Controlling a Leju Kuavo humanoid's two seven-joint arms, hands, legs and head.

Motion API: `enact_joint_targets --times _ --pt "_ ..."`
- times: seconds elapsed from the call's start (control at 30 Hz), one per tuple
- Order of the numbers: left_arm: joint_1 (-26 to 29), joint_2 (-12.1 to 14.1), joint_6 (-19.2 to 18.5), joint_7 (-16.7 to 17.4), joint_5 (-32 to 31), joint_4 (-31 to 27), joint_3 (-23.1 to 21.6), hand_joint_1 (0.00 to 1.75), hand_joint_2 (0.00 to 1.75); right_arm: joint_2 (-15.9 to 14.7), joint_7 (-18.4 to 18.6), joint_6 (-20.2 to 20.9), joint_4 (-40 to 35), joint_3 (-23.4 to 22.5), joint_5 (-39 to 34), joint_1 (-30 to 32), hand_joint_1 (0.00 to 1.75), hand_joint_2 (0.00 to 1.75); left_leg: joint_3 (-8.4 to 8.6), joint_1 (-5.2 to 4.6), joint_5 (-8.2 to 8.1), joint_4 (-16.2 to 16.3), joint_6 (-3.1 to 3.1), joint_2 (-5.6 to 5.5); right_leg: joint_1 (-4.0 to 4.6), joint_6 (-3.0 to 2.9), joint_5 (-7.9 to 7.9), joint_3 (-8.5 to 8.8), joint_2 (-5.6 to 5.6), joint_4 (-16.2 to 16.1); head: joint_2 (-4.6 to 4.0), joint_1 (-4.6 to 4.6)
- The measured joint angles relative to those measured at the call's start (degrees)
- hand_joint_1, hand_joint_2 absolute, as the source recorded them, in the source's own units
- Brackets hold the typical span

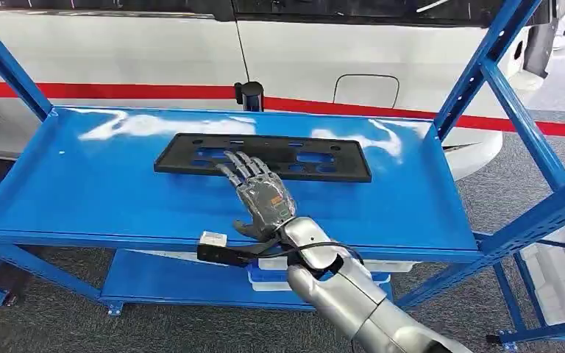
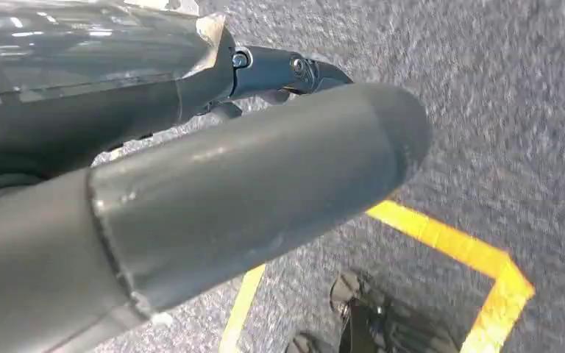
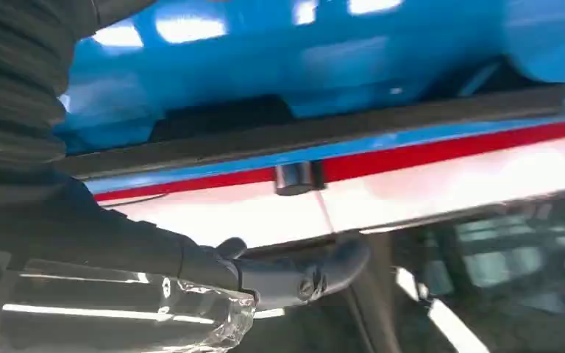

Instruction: Take the parts from the cabinet and place them on the table.

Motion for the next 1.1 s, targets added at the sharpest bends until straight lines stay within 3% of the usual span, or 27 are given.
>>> enact_joint_targets --times 0.2,0.5,0.53,0.57,0.6,0.8,1.1 --pt "0.0 -0.1 0.9 1.3 0.8 0.1 0.8 0.0 0.0 4.8 4.3 -4.6 19.5 -5.3 3.7 -7.5 0.0 1.75 0.01 -0.01 0.01 0.0 -0.01 -0.01 -0.01 0.01 0.01 0.09 0.0 0.0 0.0 0.0" --pt "0.0 -0.1 1.9 1.6 1.2 0.3 1.7 0.0 0.0 5.3 9.3 -6.0 28.9 -12.0 6.4 -11.4 0.0 1.75 0.12 0.0 -0.02 0.0 0.0 0.01 -0.01 0.0 -0.01 -0.22 0.01 0.0 0.0 -0.02" --pt "0.0 -0.1 2.1 1.8 1.2 0.3 1.9 0.0 0.0 5.1 9.7 -6.2 29.4 -12.7 6.5 -11.6 0.23 1.75 0.17 0.0 -0.05 0.0 -0.03 0.0 -0.01 -0.05 -0.05 -0.25 0.0 0.0 0.0 0.0" --pt "0.0 -0.1 2.3 2.0 1.2 0.3 1.9 0.0 0.0 4.8 9.9 -6.5 29.9 -13.4 6.8 -11.9 1.47 1.75 0.19 0.0 -0.06 0.0 -0.05 -0.01 -0.01 -0.08 -0.08 -0.24 -0.01 0.0 0.0 -0.02" --pt "0.0 -0.2 2.3 2.1 1.0 0.3 1.9 0.0 0.0 4.4 9.9 -6.5 30.3 -14.2 7.1 -11.9 1.75 1.75 0.19 0.0 -0.06 0.0 -0.05 -0.02 -0.01 -0.08 -0.08 -0.22 -0.01 0.0 0.0 0.0" --pt "0.0 -0.1 2.3 0.1 0.3 0.3 1.9 0.0 0.0 2.4 8.2 -8.3 31.5 -18.1 7.2 -11.5 1.75 1.75 0.19 -0.01 -0.04 0.0 -0.04 0.01 -0.01 -0.05 -0.02 0.05 0.01 0.0 0.0 0.0" --pt "0.0 0.3 2.4 -7.5 -0.6 0.3 1.9 0.0 0.0 1.4 3.8 -11.6 30.8 -21.7 7.5 -9.0 1.75 1.75 0.19 0.01 -0.04 0.0 -0.04 0.02 0.0 -0.04 -0.02 0.22 0.01 0.0 0.0 0.0"
